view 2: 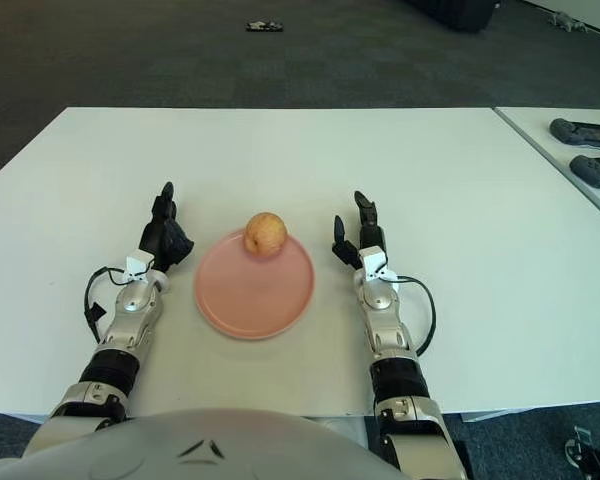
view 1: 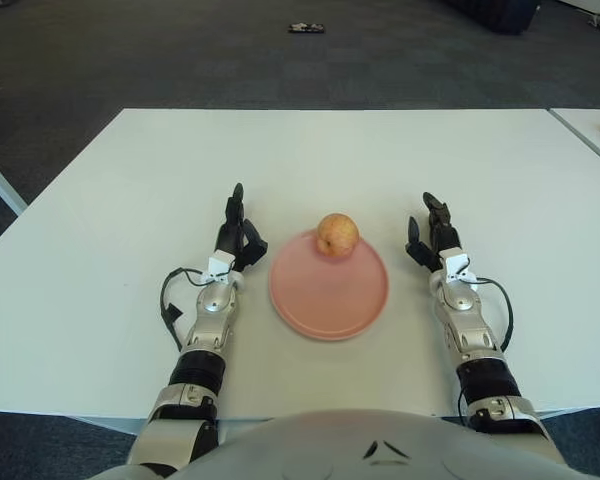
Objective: Put the apple into the plate.
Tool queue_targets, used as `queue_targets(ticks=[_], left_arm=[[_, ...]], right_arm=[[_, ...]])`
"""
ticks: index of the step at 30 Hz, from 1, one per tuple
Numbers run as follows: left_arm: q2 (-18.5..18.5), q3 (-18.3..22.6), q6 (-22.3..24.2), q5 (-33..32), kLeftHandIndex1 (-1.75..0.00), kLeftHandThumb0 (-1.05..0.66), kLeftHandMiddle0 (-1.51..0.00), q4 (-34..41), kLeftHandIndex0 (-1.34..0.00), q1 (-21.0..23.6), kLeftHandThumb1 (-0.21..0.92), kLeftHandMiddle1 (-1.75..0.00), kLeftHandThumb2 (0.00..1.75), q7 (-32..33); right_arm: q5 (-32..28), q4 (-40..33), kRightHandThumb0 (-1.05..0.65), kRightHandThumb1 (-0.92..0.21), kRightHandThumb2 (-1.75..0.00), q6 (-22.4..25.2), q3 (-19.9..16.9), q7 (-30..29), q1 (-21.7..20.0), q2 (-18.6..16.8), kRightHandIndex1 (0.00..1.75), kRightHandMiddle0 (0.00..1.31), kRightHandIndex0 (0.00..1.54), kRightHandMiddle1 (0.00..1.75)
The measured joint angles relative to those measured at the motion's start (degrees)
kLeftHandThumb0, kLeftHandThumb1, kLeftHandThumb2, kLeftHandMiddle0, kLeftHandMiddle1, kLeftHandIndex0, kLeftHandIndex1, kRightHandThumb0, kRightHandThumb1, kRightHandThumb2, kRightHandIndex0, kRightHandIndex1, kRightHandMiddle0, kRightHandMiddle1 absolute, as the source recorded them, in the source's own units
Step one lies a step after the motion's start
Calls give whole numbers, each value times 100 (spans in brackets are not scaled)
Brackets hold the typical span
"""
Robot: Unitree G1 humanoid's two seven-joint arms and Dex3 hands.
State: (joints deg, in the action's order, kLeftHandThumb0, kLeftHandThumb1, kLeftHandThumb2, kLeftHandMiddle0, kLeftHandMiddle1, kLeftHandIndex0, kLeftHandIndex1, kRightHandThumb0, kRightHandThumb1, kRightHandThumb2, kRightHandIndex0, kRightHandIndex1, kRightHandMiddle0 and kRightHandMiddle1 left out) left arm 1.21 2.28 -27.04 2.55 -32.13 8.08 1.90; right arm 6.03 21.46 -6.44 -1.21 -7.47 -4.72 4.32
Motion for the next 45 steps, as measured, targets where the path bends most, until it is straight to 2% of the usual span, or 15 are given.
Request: queue_targets(ticks=[14,33,45], left_arm=[[-4,0,-10,0,-19,-99,-3,-9,0,0,92,0,121,-5],[-5,4,-92,3,-14,-100,-3,-83,0,22,92,0,121,-3],[1,15,-134,-5,-21,-98,-5,-140,0,50,92,-1,120,-5]], right_arm=[[-98,181,-77,-92,-79,-267,-95,237,-28,56,5,0,24,48],[-242,131,-73,-92,-77,-278,-140,459,5,44,4,0,26,53],[-272,97,-71,-92,-78,-302,-146,509,35,20,3,0,26,55]])
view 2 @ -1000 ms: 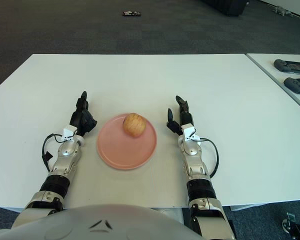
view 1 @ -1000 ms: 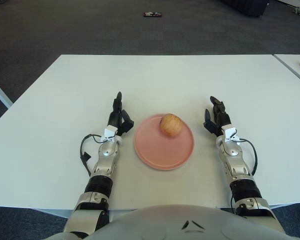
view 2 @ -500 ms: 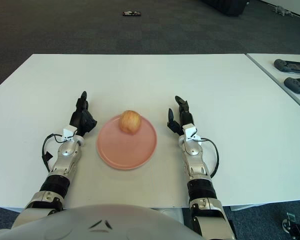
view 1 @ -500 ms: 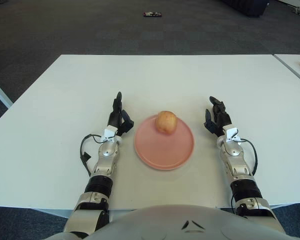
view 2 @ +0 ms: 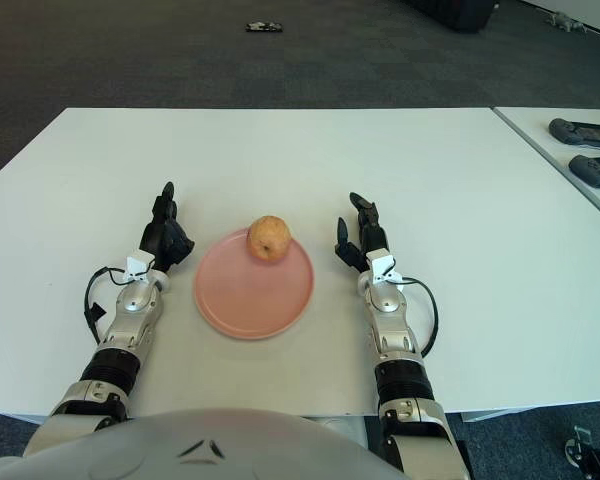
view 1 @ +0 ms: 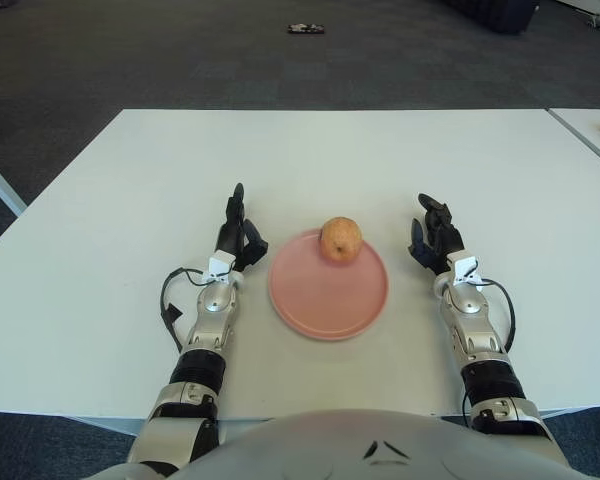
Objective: Put the apple into the plate.
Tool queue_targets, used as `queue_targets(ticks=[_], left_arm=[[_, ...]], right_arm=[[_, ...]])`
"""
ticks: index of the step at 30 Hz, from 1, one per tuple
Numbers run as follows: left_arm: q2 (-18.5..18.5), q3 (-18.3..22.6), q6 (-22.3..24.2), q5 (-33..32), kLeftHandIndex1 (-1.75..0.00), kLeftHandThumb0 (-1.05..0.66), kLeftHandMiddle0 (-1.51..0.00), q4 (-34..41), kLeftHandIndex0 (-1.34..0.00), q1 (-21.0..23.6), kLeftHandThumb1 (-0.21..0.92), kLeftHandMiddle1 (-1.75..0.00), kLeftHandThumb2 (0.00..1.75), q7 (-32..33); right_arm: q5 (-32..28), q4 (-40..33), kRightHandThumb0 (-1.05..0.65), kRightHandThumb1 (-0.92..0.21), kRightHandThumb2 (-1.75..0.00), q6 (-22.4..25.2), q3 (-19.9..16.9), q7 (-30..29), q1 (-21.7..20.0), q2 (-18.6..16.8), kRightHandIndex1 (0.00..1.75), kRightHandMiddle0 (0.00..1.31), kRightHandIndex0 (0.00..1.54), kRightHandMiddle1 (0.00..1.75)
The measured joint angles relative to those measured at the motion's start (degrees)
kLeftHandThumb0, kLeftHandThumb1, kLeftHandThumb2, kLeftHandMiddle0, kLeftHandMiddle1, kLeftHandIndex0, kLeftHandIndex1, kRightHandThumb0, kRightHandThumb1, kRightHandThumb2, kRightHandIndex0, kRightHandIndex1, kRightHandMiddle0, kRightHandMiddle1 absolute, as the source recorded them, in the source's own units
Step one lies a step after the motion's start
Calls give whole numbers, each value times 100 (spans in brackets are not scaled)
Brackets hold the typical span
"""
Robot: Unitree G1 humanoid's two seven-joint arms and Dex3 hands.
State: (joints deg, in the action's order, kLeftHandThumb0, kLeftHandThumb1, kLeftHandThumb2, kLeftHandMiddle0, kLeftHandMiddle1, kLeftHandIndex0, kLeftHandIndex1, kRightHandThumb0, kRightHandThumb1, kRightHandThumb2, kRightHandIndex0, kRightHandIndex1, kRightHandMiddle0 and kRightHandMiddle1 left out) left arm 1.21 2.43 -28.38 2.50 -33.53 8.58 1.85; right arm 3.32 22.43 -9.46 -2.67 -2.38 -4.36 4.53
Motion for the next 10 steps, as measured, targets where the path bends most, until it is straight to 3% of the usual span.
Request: queue_targets(ticks=[5,10], left_arm=[[0,2,-14,-22,-21,-97,-5,-3,0,0,92,-1,121,-3],[6,4,-26,-27,-19,-98,-5,-6,0,-1,92,-1,121,-4]], right_arm=[[-45,-32,-71,-92,-79,-145,-1,55,47,-43,3,0,26,54],[-179,320,-70,-92,-80,-1035,-58,137,81,-115,2,0,25,52]])
